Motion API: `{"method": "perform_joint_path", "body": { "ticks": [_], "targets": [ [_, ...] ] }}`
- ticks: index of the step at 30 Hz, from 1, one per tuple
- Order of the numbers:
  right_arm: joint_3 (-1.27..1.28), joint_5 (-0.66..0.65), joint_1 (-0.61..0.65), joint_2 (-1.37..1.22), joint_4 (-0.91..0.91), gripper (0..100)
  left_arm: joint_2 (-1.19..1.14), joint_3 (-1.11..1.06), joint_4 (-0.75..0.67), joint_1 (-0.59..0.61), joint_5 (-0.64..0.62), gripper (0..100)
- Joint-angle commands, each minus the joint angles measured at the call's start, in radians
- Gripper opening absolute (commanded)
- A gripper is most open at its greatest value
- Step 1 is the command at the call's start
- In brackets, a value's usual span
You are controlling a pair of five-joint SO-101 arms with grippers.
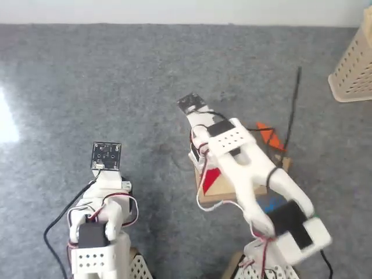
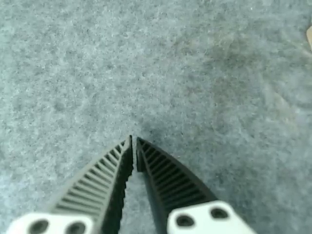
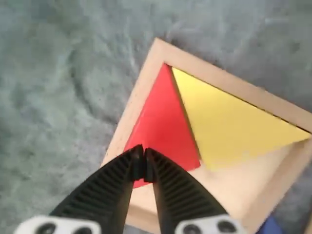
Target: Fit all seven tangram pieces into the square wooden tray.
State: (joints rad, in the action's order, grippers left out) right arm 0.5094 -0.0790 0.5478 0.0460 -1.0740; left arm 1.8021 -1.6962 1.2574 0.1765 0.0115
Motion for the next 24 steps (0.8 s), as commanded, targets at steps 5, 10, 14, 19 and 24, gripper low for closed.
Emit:
{"method": "perform_joint_path", "body": {
  "ticks": [5, 10, 14, 19, 24],
  "targets": [
    [0.015, -0.014, -0.188, 0.024, 0.070, 0.6, 0.017, 0.012, 0.005, 0.002, -0.006, 1],
    [-0.072, -0.020, -0.209, -0.127, 0.062, 0.6, 0.017, 0.012, 0.005, 0.002, -0.006, 1],
    [-0.126, -0.021, -0.197, -0.214, 0.056, 0.6, 0.017, 0.012, 0.005, 0.002, -0.006, 1],
    [-0.152, -0.021, -0.186, -0.259, 0.056, 0.6, 0.017, 0.012, 0.005, 0.002, -0.006, 1],
    [-0.153, -0.017, -0.194, -0.191, 0.056, 0.6, 0.017, 0.012, 0.005, 0.002, -0.006, 1]
  ]
}}
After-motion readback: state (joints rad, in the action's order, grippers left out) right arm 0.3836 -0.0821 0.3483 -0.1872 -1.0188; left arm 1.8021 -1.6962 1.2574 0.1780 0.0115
